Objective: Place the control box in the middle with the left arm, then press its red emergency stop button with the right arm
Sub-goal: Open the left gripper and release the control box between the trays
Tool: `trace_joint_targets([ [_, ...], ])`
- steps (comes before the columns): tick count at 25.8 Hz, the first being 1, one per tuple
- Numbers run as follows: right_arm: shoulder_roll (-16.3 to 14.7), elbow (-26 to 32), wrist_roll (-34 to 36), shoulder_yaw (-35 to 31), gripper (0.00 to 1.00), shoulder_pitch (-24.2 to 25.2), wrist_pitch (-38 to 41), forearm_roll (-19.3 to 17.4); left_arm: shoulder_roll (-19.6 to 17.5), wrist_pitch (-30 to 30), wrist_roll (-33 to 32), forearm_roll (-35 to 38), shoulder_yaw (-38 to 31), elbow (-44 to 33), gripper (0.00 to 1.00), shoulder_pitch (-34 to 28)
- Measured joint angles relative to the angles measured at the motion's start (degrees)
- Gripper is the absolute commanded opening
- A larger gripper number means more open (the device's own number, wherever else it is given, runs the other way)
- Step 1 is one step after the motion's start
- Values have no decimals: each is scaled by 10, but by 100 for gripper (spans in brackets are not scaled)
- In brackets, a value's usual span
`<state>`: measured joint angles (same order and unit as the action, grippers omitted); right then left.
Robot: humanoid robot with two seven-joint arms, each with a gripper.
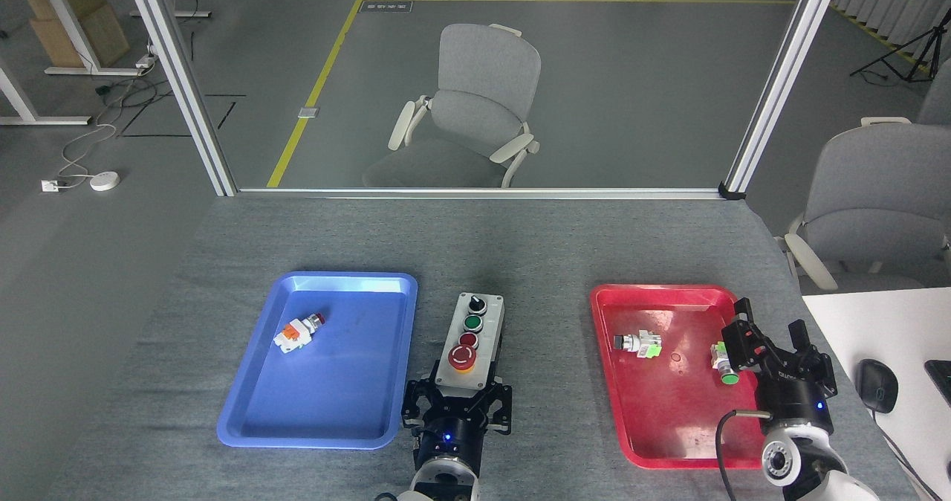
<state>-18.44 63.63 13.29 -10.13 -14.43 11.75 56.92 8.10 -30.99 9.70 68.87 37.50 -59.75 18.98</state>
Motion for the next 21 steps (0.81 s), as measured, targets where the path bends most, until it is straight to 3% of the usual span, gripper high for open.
trace_joint_targets([
  [7, -1, 0, -1, 1, 99, -1, 2, 1, 1, -24, 4, -41, 34, 11, 0, 0],
  [13, -2, 0, -1, 2, 99, -1, 4, 1, 1, 21, 5, -45, 40, 33, 0, 0],
  [14, -2, 0, -1, 2, 99, -1, 4, 1, 1, 28, 6, -45, 40, 36, 9, 0],
  [15, -3, 0, -1, 2, 99, -1, 4, 1, 1, 36, 9, -45, 40, 39, 41, 0],
  [16, -3, 0, -1, 2, 99, -1, 4, 1, 1, 45, 11, -45, 41, 41, 94, 0],
  [21, -4, 0, -1, 2, 99, -1, 5, 2, 0, 65, 20, -59, 40, 46, 99, 0],
])
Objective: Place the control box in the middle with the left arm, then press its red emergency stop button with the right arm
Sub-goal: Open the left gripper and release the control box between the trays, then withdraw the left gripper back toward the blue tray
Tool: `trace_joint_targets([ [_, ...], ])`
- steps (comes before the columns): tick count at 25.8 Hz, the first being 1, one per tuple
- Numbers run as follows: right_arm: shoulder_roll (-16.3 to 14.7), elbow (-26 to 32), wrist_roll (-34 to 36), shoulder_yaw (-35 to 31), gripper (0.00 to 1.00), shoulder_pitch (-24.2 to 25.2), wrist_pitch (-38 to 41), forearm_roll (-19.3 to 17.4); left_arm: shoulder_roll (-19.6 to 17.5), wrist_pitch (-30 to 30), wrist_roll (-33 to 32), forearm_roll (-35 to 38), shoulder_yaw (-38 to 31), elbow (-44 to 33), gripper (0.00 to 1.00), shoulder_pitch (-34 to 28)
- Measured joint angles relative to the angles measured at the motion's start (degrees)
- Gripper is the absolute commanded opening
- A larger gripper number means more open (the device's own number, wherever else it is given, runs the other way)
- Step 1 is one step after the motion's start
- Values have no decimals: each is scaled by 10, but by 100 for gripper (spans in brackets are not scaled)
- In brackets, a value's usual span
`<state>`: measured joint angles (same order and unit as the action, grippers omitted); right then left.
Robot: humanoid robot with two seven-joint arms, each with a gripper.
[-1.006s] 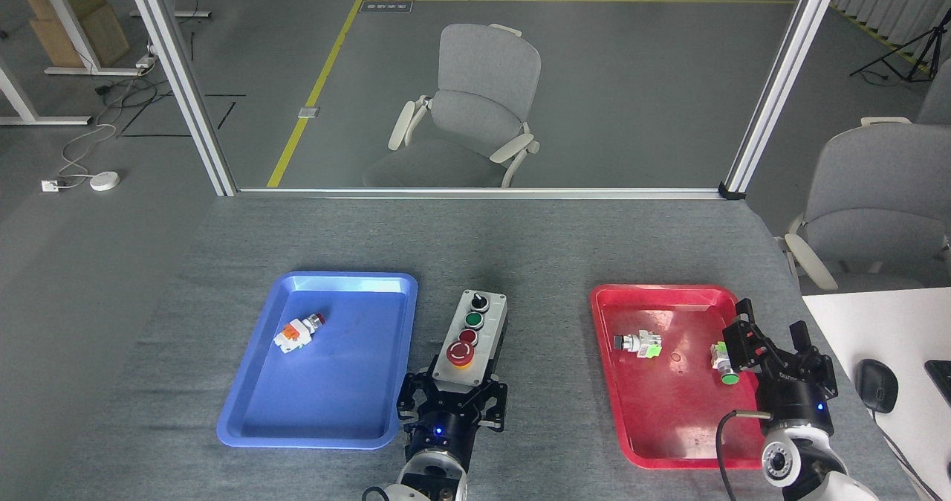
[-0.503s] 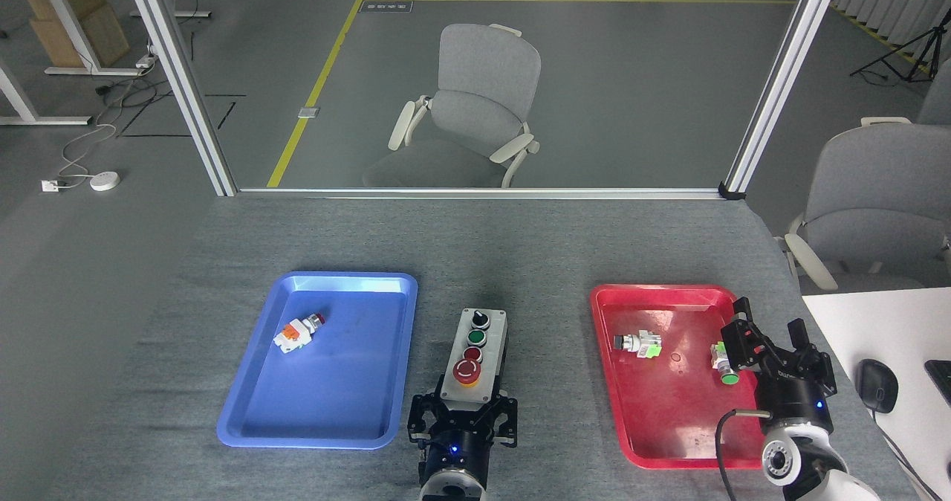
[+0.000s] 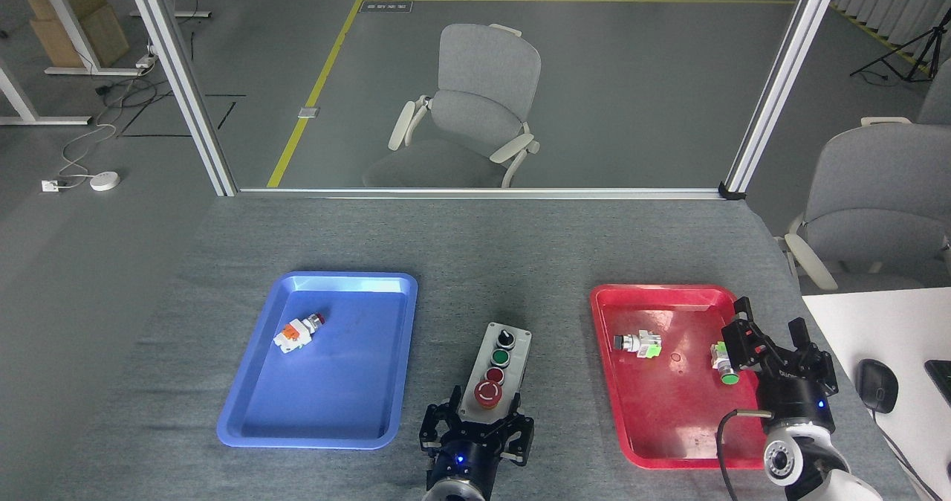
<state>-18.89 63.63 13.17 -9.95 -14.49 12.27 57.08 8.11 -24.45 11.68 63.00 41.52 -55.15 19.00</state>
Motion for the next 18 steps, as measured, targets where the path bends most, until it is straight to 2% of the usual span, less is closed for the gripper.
trace_joint_targets([
  [7, -2, 0, -2, -2, 99, 0, 1, 0, -2, -2, 12, -2, -1, -12, 99, -7],
  [12, -4, 0, -2, -5, 99, 1, 20, 0, -5, -48, 20, 39, -21, -111, 99, -69],
  [16, -11, 0, -5, -6, 97, 1, 31, 6, -11, -62, 20, 71, -48, -195, 99, -125],
  [17, -15, 0, -5, -5, 90, 1, 33, 10, -16, -62, 20, 76, -51, -211, 99, -136],
  [18, -19, 0, -5, -4, 74, 0, 35, 15, -23, -61, 20, 81, -54, -227, 99, -146],
])
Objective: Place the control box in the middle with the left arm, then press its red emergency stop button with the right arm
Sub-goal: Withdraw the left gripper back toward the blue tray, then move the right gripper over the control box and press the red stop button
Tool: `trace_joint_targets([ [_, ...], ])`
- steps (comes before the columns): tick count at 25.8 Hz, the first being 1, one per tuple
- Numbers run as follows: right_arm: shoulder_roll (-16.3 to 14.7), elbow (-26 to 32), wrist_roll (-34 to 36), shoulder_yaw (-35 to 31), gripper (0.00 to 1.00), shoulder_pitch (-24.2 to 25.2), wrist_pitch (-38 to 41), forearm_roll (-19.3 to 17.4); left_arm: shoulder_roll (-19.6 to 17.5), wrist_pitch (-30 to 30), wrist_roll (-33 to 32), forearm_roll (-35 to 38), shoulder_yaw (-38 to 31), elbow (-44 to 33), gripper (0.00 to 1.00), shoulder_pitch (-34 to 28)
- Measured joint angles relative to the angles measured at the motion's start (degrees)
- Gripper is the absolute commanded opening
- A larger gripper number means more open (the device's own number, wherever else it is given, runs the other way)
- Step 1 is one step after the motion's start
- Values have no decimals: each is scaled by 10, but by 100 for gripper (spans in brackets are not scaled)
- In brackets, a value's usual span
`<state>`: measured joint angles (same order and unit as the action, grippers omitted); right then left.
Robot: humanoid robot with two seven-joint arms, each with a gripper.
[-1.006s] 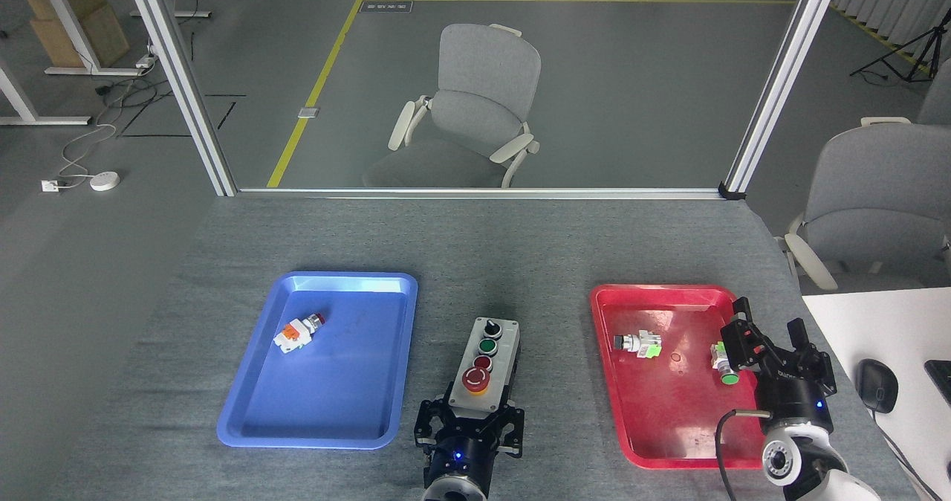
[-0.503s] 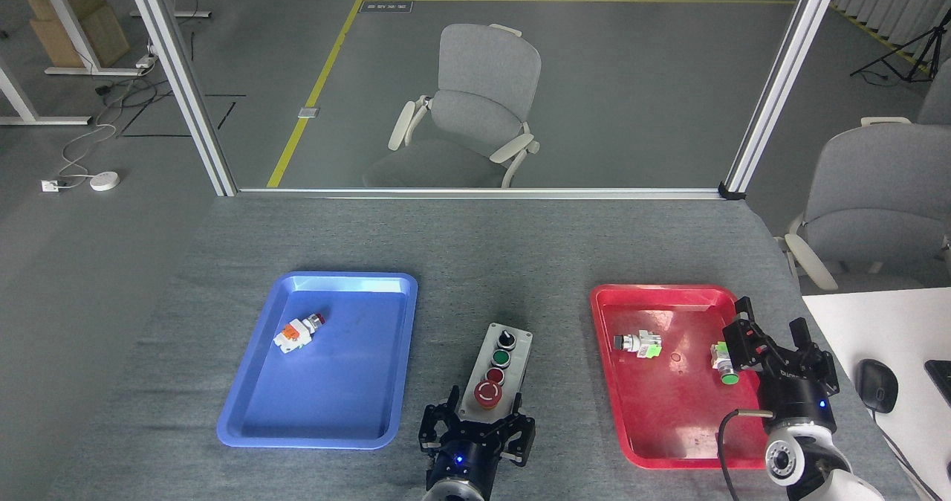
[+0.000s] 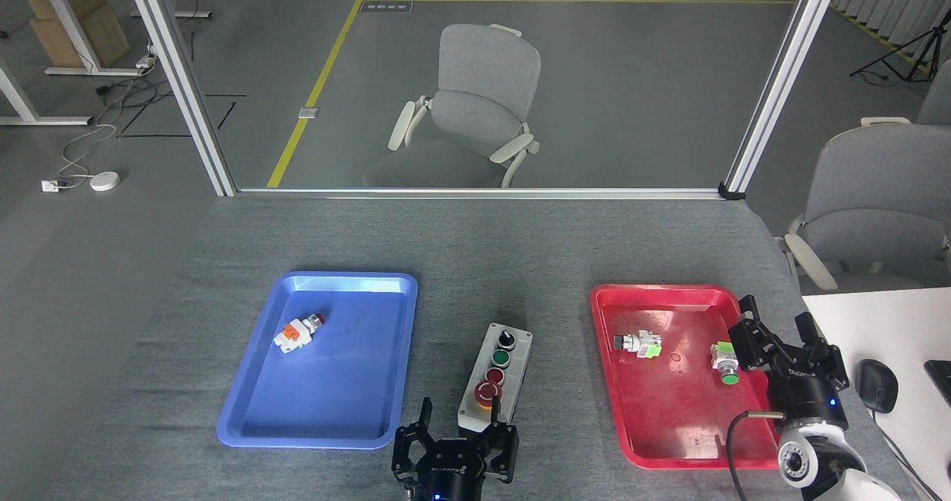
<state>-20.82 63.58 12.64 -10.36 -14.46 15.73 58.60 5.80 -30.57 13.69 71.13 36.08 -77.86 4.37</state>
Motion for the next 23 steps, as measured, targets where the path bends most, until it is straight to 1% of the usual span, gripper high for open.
trace_joint_targets([
  [1, -3, -1, 0, 2, 49, -2, 1, 8, -8, 0, 1, 6, -4, -13, 99, -7],
  [2, -4, -1, 2, 7, 19, -5, 3, 19, -16, 4, 2, 13, -8, -23, 99, -12],
  [3, -5, -2, 3, 14, 0, -9, 5, 32, -25, 14, 3, 19, -15, -32, 99, -16],
  [6, -5, -6, 4, 49, 0, -19, 16, 57, -53, 67, 4, 29, -56, -47, 98, -21],
  [8, -5, -13, 4, 76, 0, -29, 42, 67, -67, 119, 4, 32, -96, -50, 98, -22],
  [10, -6, -26, 4, 104, 0, -46, 97, 71, -84, 167, 4, 33, -142, -50, 98, -22],
  [12, -8, -40, 4, 134, 0, -65, 174, 73, -99, 220, 4, 35, -186, -46, 98, -19],
  [14, -8, -48, 4, 161, 0, -84, 234, 75, -113, 257, 4, 36, -221, -41, 98, -16],
  [15, -8, -50, 5, 174, 0, -93, 252, 78, -119, 272, 4, 36, -235, -38, 98, -15],
  [18, -5, -53, 1, 215, 0, -119, 281, 96, -135, 309, 4, 38, -269, -25, 98, -13],
  [21, 0, -56, -16, 251, 0, -130, 288, 122, -142, 361, 3, 39, -298, -2, 98, -6],
  [23, 11, -58, -23, 267, 0, -132, 291, 136, -142, 394, 3, 40, -316, 11, 98, -3],
])
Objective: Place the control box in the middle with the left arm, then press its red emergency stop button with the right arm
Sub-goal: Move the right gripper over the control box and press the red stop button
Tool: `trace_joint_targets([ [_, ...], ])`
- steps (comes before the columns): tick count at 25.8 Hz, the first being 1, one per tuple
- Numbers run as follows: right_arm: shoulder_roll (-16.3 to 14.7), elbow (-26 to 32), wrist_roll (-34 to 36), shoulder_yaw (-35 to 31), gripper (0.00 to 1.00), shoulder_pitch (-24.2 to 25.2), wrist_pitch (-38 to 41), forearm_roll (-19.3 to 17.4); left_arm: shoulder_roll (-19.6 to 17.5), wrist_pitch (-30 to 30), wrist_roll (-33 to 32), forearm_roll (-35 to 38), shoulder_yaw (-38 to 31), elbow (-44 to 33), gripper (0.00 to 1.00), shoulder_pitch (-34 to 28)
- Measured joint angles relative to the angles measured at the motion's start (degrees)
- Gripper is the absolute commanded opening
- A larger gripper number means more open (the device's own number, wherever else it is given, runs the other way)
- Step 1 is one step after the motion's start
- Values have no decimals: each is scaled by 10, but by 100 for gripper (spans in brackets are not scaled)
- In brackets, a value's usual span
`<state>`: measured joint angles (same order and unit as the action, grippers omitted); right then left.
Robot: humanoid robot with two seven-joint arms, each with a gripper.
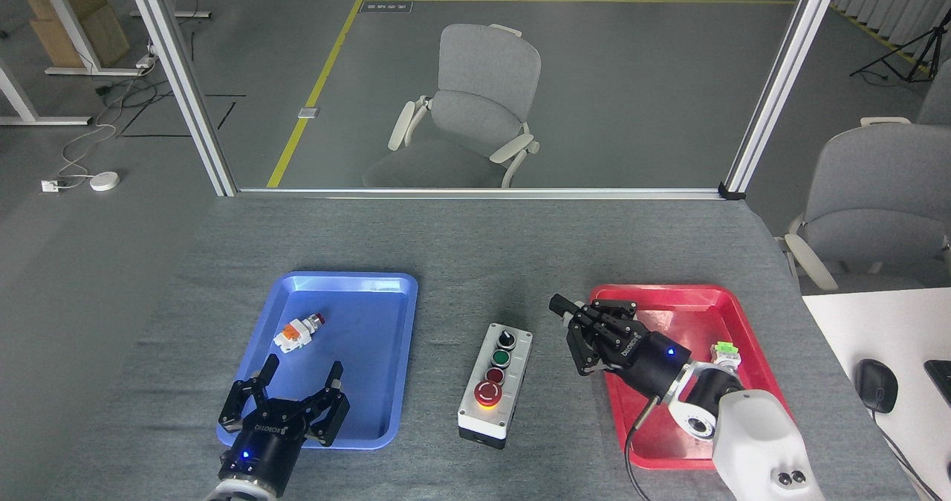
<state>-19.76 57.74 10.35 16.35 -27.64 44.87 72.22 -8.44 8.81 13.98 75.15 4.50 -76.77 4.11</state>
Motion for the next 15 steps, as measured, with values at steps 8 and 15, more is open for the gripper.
trace_joint_targets([
  [8, 30, -16, -36, 63, 0, 4, 1, 14, 0, 34, 0, 40, -21, 7, 98, 5],
  [15, 42, -48, -53, 72, 0, 26, 1, 16, 2, 31, -6, 57, -23, 7, 98, 5],
])
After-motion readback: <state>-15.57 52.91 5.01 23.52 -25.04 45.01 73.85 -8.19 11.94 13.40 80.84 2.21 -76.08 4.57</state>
